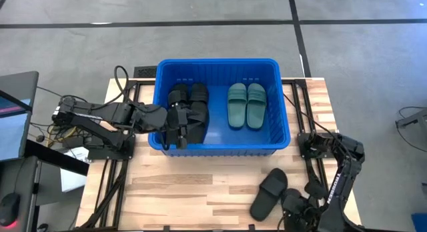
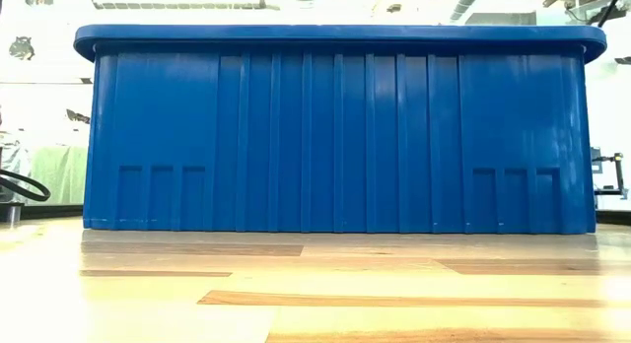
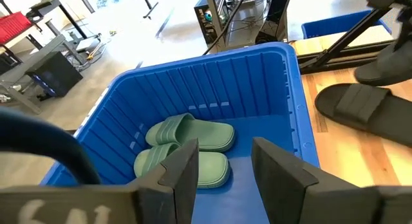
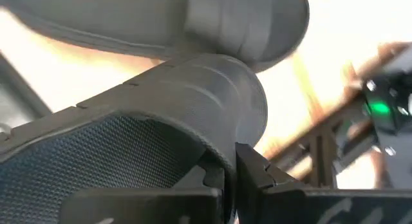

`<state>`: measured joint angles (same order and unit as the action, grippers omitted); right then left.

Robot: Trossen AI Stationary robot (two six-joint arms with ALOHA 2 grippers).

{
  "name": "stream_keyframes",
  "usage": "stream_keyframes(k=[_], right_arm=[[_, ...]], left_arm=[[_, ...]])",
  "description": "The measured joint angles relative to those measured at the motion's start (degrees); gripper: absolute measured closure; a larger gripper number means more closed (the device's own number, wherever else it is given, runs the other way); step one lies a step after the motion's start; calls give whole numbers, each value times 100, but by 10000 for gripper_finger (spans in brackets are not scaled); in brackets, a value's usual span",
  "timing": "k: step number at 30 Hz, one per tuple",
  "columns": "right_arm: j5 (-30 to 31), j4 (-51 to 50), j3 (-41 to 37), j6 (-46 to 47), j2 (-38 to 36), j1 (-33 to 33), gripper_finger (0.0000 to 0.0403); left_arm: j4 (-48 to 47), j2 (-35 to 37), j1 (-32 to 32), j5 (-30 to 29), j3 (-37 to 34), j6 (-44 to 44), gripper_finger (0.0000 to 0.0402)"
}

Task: Pick and place slides into bin
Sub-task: Put the right black slide into the blue bin

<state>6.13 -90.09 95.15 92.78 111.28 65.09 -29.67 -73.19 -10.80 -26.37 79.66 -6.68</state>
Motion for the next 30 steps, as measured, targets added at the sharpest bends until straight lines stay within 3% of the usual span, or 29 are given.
stream_keyframes(k=[5,18,30], right_arm=[[342,-4,458,-187,0,-128,402],[370,9,1282,-461,2,-312,402],[1544,9,2401,-1558,2,-1013,403]], left_arm=[[0,0,37,0,0,-125,269],[-44,0,315,47,-2,-472,269],[-46,0,593,50,-2,-989,269]])
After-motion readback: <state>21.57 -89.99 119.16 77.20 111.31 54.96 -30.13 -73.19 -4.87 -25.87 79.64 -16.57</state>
